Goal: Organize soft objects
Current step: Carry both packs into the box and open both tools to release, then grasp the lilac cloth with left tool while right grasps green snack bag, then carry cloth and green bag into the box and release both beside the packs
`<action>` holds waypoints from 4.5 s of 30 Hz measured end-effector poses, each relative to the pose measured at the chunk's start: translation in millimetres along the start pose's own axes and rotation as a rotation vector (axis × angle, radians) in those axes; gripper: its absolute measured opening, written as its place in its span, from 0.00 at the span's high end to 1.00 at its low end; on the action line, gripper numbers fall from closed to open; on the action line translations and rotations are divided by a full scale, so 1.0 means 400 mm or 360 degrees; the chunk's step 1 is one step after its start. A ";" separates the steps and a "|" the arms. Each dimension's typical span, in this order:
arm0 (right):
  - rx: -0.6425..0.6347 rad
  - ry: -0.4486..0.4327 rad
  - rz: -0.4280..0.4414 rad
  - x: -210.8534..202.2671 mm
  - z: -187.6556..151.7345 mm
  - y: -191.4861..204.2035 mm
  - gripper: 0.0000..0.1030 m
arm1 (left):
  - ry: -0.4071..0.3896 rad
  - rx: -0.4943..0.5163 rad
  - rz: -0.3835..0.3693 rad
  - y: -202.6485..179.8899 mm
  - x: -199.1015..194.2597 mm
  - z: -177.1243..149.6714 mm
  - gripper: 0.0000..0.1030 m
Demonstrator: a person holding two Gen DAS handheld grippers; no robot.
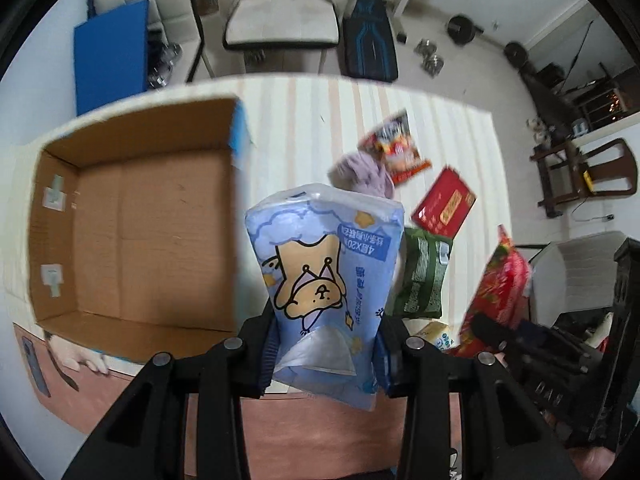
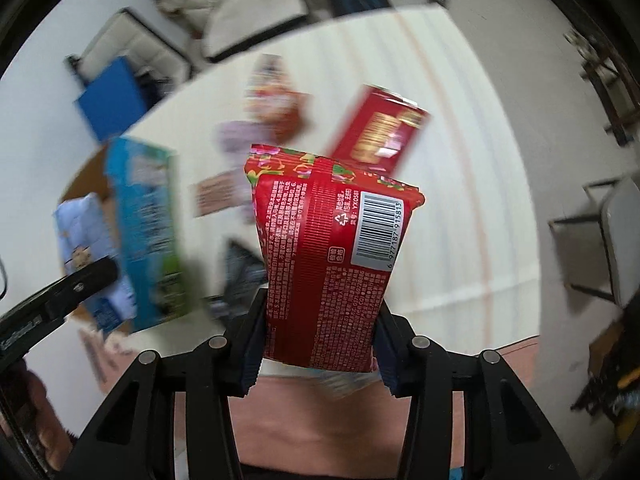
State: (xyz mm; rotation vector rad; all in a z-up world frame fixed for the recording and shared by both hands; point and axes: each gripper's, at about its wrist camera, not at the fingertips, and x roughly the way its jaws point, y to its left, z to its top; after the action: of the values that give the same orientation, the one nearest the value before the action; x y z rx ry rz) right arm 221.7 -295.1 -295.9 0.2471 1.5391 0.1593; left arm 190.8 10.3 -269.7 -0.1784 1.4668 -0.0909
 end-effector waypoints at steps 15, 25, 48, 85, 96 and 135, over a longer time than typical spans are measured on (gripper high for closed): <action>-0.0354 0.0031 0.0104 0.153 0.141 0.718 0.52 | 0.0147 -0.0226 0.0006 0.479 0.002 0.327 0.65; -0.0379 0.0251 -0.0063 0.479 0.236 0.894 0.52 | 0.0419 -0.0305 -0.0137 0.598 0.223 0.403 0.65; -0.0366 0.0207 -0.0246 0.457 0.177 0.891 0.00 | 0.0271 -0.0154 0.0109 0.598 0.056 0.349 0.01; 0.0074 -0.0196 -0.0174 -0.024 0.048 0.291 0.00 | -0.0098 0.0166 0.0040 -0.045 -0.115 0.313 0.01; 0.0359 0.0167 -0.0124 0.262 0.102 -0.023 0.06 | 0.0364 0.0199 0.0067 -0.254 0.302 0.431 0.14; 0.0066 -0.0009 -0.0007 0.041 0.045 0.207 0.64 | -0.0108 0.0145 -0.0116 -0.059 -0.141 0.219 0.65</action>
State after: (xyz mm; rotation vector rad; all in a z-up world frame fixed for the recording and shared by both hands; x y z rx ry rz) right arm 244.6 -211.9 -290.2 0.2769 1.5380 0.1232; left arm 273.2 2.4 -202.0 -0.1598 1.3860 -0.2087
